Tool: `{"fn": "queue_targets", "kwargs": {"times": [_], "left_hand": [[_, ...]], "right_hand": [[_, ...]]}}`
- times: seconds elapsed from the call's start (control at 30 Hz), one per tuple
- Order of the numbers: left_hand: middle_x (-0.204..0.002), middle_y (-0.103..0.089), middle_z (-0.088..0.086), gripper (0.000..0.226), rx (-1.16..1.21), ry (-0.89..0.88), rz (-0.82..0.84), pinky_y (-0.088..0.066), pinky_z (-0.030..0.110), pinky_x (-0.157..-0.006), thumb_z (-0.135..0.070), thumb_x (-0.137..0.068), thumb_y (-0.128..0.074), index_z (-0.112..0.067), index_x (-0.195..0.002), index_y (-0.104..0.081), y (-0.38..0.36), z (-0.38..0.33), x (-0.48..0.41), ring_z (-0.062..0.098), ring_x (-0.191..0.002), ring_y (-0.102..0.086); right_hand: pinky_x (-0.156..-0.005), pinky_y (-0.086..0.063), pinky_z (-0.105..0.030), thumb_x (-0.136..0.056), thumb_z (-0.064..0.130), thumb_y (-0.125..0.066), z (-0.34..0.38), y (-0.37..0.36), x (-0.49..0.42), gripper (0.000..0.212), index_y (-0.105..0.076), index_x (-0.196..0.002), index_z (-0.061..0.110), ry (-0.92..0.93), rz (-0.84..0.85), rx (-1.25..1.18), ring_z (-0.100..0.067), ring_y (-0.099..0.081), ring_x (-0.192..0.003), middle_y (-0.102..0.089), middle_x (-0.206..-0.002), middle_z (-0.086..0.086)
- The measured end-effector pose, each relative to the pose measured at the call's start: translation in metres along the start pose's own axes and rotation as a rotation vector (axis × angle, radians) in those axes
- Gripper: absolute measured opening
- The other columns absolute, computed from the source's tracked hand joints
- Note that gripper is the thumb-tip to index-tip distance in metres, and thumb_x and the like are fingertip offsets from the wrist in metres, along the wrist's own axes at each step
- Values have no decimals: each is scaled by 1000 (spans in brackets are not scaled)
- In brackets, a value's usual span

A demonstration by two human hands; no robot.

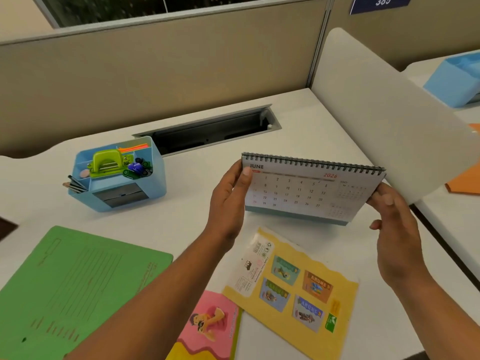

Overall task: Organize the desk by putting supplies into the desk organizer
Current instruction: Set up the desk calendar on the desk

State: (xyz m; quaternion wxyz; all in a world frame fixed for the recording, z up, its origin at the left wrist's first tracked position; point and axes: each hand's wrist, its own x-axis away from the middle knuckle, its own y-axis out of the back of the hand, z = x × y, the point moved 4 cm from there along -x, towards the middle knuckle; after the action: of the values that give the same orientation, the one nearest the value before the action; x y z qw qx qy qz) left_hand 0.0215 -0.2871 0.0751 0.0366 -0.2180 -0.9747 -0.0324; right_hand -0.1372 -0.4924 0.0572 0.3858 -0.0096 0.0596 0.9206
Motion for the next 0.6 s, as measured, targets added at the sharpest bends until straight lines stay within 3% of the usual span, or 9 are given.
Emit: {"fn": "queue_targets", "kwargs": {"times": [0.1, 0.17, 0.3, 0.37, 0.43, 0.6], "left_hand": [[-83, -62, -41, 29, -56, 38, -40, -45, 5, -60, -45, -102, -28, -49, -101, -57, 5, -5, -20, -22, -82, -55], [-95, -60, -36, 34, -72, 76, -68, -40, 12, -73, -52, -101, -24, -50, -101, -58, 9, -4, -36, -12, -92, -55], [-122, -58, -21, 44, -32, 126, -64, -33, 39, -101, -60, -97, -17, -47, -113, -56, 14, -4, -67, 6, -116, -49], [-135, -55, -13, 53, -17, 128, -63, -27, 43, -105, -62, -96, -15, -40, -126, -54, 16, -9, -83, 10, -125, -45], [-138, -55, -10, 56, -6, 114, -59, -27, 41, -104, -61, -96, -14, -38, -128, -54, 18, -13, -99, 7, -123, -45], [-121, -59, -17, 47, -1, 102, -29, -27, 38, -99, -63, -96, -13, -49, -105, -57, 13, -22, -130, -5, -105, -49]], "right_hand": [[-68, -39, -3, -93, 48, -34, 4, -11, -18, 47, -55, -129, 25, 5, 29, 13, 4, -57, -109, -64, -121, 12], [-68, -39, -2, -93, 49, -35, 6, -17, -30, 48, -54, -130, 24, -4, 20, 2, 7, -57, -107, -63, -121, 11], [-69, -40, -2, -91, 55, -34, 7, -31, -57, 53, -54, -129, 23, -35, 10, 7, 10, -57, -103, -63, -120, 11], [-72, -41, -9, -86, 63, -35, 3, -39, -72, 60, -54, -129, 25, -58, 10, 18, 5, -57, -107, -64, -121, 12], [-75, -38, -16, -81, 70, -34, -1, -47, -87, 68, -54, -129, 26, -73, 4, 35, -2, -57, -110, -64, -121, 11], [-74, -37, -19, -80, 69, -34, -6, -57, -124, 70, -55, -126, 20, -89, -35, 36, -2, -58, -104, -65, -121, 6]]}}
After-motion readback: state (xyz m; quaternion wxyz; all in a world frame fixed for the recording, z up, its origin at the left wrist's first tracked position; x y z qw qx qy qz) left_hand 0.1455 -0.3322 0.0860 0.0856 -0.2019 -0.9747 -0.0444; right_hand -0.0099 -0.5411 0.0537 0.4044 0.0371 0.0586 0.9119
